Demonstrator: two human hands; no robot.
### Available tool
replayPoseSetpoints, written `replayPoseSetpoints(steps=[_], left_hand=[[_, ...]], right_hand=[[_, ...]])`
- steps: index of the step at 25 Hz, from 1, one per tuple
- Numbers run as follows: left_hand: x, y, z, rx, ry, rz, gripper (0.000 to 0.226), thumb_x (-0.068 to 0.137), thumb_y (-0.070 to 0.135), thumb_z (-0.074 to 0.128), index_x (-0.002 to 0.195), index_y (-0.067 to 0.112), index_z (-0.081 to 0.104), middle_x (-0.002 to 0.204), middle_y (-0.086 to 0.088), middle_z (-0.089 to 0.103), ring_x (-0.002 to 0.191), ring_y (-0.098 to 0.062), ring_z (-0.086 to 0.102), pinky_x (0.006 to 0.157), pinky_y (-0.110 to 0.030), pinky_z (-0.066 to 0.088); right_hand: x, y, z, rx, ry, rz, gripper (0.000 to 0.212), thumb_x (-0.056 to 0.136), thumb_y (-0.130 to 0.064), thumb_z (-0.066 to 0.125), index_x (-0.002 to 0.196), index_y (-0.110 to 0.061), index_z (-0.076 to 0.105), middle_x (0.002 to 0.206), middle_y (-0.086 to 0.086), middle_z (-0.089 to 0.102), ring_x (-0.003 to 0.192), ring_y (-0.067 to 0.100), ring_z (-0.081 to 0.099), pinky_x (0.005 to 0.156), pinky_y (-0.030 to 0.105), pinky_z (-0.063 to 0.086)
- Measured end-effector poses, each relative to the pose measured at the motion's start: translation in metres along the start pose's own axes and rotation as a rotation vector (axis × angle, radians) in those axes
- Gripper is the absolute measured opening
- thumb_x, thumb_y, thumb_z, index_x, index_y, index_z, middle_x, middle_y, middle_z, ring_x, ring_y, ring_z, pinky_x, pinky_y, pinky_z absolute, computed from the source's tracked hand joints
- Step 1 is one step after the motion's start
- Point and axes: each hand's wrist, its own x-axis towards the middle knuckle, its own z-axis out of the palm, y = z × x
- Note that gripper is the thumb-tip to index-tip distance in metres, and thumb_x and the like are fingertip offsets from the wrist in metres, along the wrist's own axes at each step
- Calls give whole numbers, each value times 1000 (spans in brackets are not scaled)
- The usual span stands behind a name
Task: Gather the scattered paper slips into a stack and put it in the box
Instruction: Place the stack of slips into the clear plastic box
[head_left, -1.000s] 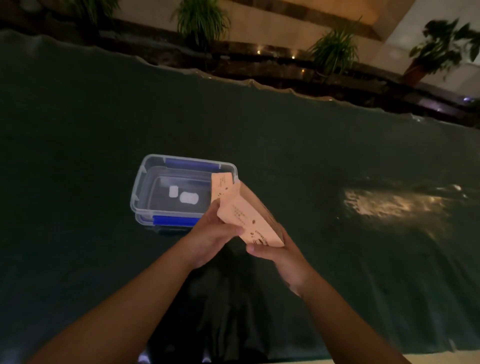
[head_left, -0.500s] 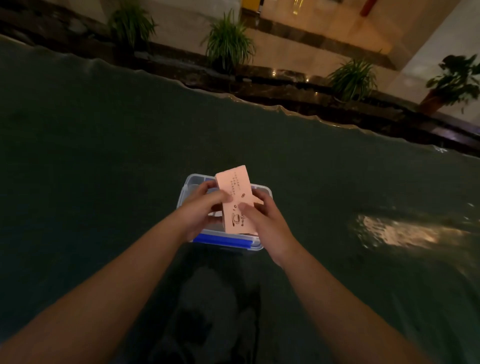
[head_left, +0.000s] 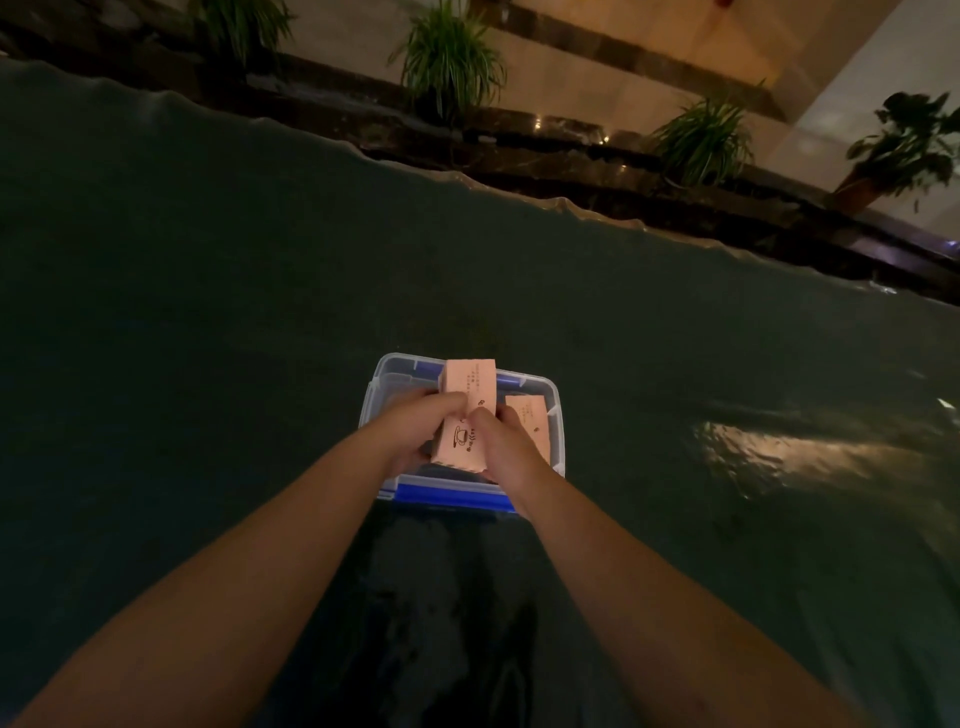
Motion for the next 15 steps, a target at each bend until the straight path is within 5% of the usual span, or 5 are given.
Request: replayPoseSetpoints(steps=[6,9,15], left_hand=[[21,-9,6,-9,116,-131,12,96,37,60,106,32,66,91,-4,80,92,-26,74,85,-49,60],[25,-13,11,26,161,-152,12,96,39,61,99,28,66,79,-3,80,86,-24,74,76,-44,59],[26,-9,12,107,219,-169,12,99,34,61,102,23,64,100,-11,76,94,-29,73,94,-50,58]], right_hand=[[33,3,13,-143,30,102,54,107,-47,45,155,-22,42,109,0,68,90,15,65,88,36,58],[41,3,15,-214,14,133,49,108,-46,44,149,-20,50,115,5,71,88,15,67,68,27,49],[51,9,15,-273,69,107,43,107,-40,51,145,-19,50,129,8,69,85,15,62,63,24,46]])
